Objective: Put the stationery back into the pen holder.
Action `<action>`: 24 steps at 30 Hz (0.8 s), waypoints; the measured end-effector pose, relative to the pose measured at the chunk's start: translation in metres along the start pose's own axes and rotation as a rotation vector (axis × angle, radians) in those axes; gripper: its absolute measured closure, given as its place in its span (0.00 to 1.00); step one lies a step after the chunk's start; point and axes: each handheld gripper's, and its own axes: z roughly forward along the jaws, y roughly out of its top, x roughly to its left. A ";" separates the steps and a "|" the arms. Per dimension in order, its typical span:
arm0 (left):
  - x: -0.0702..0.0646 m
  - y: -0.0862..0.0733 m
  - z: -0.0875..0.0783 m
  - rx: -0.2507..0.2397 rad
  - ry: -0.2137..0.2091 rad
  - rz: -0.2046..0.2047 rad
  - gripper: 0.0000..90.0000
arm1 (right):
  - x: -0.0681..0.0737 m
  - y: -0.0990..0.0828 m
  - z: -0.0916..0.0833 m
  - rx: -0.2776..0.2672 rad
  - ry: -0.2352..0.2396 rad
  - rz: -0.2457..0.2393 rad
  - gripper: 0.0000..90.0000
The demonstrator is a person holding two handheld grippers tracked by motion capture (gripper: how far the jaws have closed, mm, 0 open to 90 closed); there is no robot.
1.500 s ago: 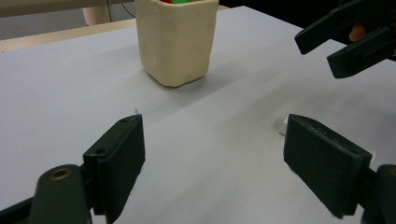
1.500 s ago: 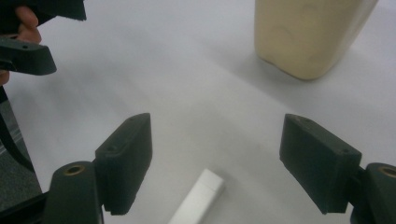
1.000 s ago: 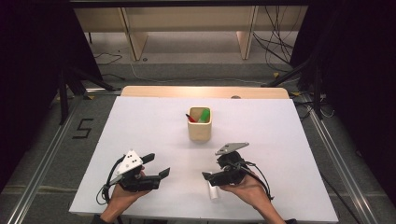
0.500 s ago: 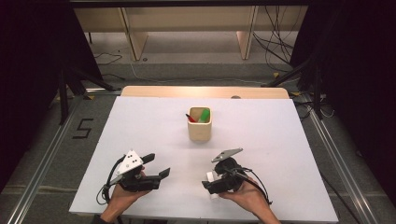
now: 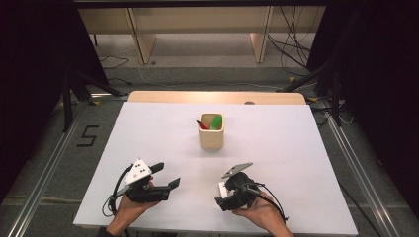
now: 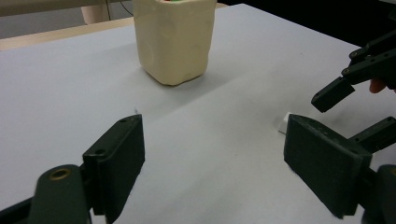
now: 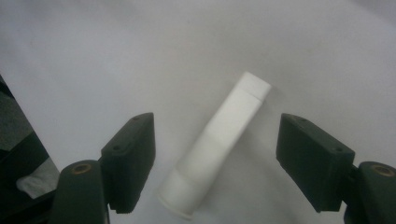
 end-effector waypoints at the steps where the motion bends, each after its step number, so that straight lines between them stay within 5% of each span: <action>1: 0.000 0.000 0.000 0.000 0.000 0.000 0.22 | 0.000 -0.001 0.001 0.005 -0.006 -0.005 0.33; 24: 0.000 0.000 0.001 0.002 -0.001 0.002 0.22 | 0.004 -0.003 0.015 0.085 -0.008 -0.003 0.43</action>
